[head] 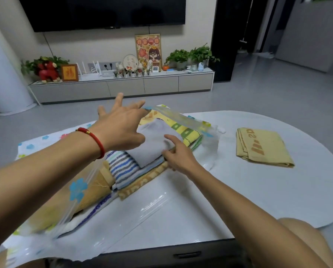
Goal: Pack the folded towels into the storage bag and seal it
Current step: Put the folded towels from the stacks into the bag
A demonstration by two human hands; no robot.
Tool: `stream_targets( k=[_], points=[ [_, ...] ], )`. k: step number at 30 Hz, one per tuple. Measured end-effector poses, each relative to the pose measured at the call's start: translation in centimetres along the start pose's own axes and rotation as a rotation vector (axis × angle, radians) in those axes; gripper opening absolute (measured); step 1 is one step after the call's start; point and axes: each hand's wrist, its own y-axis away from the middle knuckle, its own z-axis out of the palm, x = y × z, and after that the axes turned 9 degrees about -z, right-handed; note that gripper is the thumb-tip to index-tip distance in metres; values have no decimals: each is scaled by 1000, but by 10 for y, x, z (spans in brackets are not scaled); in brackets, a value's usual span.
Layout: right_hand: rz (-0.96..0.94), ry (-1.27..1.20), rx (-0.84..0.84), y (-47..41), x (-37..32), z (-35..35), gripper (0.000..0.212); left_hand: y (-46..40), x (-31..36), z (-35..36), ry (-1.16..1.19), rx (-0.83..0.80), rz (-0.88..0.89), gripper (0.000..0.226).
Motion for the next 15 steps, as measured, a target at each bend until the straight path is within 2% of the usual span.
stream_targets(
  k=[2, 4, 5, 8, 10, 11, 13, 15],
  points=[
    [-45, 189, 4, 21, 14, -36, 36, 0, 5, 8, -15, 41, 16, 72],
    [23, 324, 35, 36, 31, -74, 19, -1, 12, 14, -22, 65, 23, 70],
    [82, 348, 72, 39, 40, -93, 19, -2, 15, 16, -31, 70, 28, 69],
    [238, 377, 334, 38, 72, -147, 25, -3, 20, 22, -46, 88, 44, 66],
    [308, 461, 547, 35, 101, -176, 25, -3, 22, 24, -32, 94, 43, 65],
    [343, 528, 598, 34, 117, -187, 25, -2, 23, 26, -31, 96, 40, 65],
    [444, 642, 581, 34, 148, -204, 33, -1, 25, 28, -30, 103, 32, 65],
    [557, 657, 517, 34, 174, -214, 41, 1, 27, 31, -17, 103, 21, 65]
  ],
)
